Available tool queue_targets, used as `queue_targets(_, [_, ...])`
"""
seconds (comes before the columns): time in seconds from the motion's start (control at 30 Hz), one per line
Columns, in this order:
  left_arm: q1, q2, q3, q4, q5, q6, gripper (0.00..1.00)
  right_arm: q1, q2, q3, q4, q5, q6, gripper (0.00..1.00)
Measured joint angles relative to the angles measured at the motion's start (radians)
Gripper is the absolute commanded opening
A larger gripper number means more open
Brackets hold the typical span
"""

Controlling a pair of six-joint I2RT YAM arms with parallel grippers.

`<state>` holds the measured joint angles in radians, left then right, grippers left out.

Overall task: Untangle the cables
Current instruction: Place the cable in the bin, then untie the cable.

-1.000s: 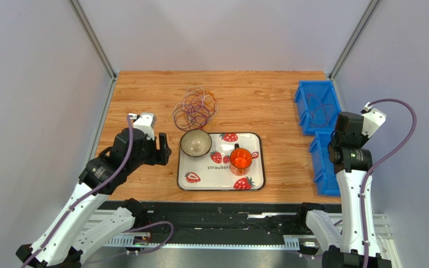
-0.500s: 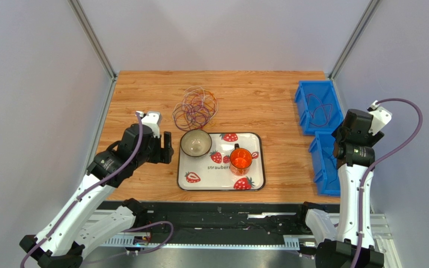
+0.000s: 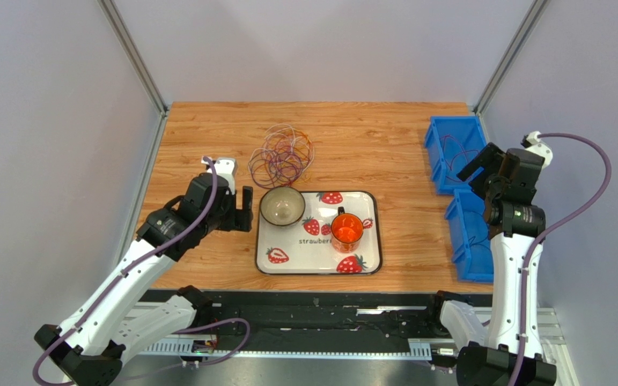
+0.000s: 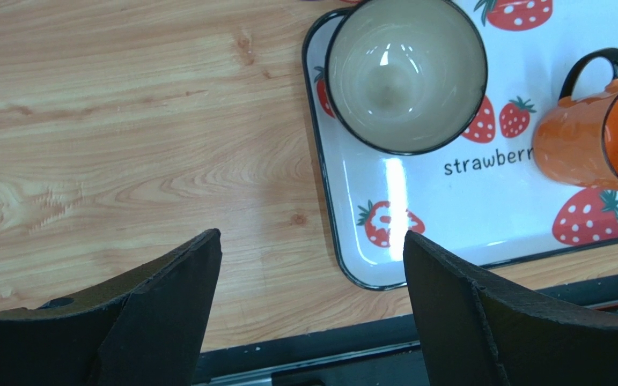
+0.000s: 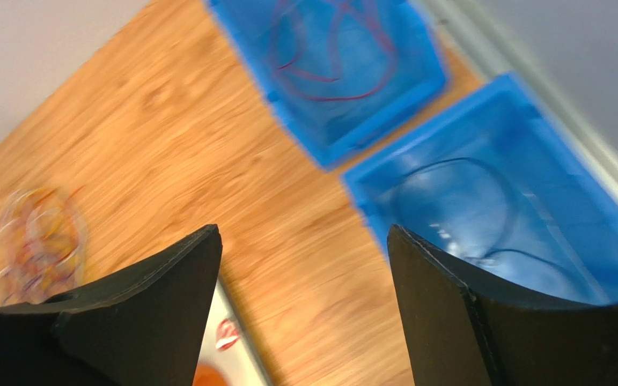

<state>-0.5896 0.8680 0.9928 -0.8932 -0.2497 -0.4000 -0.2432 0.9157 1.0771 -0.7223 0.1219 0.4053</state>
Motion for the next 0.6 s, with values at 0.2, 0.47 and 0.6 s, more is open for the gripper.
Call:
queue_targets(0.2, [0.000,0.056,0.034,0.023,-0.023,-0.021,0.91,0.200,0.070,0.030,0.044,-0.129,0.040,0.79])
queue_targets(0.47, [0.045,0.270,0.172,0.087,-0.060,-0.017,0.85,0.579,0.200,0.044,0.103,-0.106,0.064,0.79])
queue_targets(0.6, [0.145,0.391,0.234,0.140,-0.011,-0.016,0.83,0.675,0.235,0.041,0.126,-0.103,0.071,0.79])
